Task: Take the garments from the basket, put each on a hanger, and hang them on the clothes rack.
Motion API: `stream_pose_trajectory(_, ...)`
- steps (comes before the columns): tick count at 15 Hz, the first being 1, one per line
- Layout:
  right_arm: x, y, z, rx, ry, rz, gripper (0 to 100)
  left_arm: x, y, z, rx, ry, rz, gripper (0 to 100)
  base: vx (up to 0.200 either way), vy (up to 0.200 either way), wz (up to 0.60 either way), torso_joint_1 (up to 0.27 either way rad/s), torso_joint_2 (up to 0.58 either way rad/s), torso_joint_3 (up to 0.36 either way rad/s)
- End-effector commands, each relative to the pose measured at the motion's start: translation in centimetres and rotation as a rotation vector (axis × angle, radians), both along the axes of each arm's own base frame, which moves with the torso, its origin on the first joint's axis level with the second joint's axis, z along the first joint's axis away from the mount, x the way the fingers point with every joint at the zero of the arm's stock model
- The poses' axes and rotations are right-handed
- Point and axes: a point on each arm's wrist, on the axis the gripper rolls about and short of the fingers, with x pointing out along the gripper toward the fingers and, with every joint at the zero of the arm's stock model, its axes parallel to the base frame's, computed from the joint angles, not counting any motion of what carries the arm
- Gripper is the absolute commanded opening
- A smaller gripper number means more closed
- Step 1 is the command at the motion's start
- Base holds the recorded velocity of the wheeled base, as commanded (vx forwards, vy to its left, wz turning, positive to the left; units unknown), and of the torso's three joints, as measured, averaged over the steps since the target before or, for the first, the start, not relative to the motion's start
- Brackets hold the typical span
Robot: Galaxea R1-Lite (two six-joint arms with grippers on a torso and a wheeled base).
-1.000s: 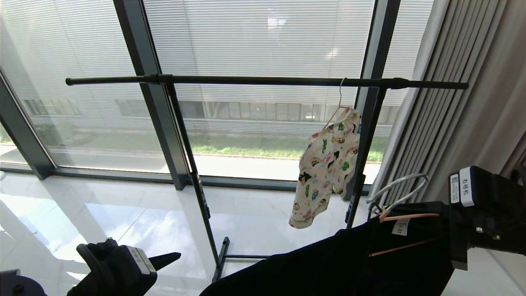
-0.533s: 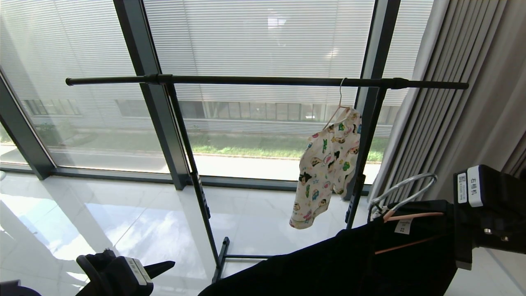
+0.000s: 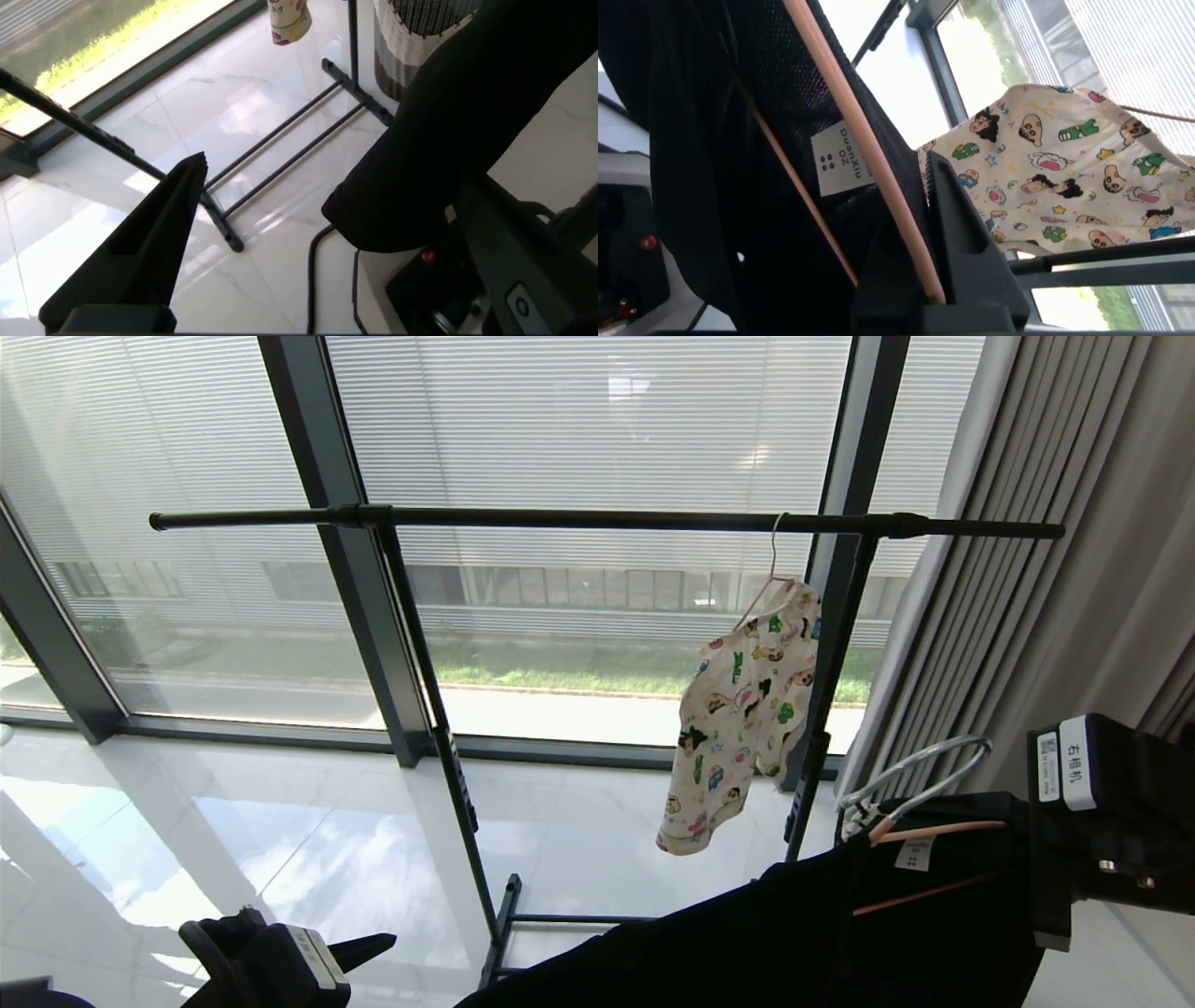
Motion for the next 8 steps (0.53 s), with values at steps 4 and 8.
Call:
stream_pose_trajectory(4,-0.04,0.20,-0.03,-0.001,0.001,0.007,0,0.04,-0.05,-0.19,0.013,0.005,-0.004,100,0.000,0.000,0.00,0.000,0.00,0.000)
stream_pose_trajectory(8,-0.36,0.03,0.28,0.007,-0.014,0.009,0,0.13,-0.14,-0.27,0.021,0.008,0.000,0,0.000,0.000,0.00,0.000,0.00,0.000)
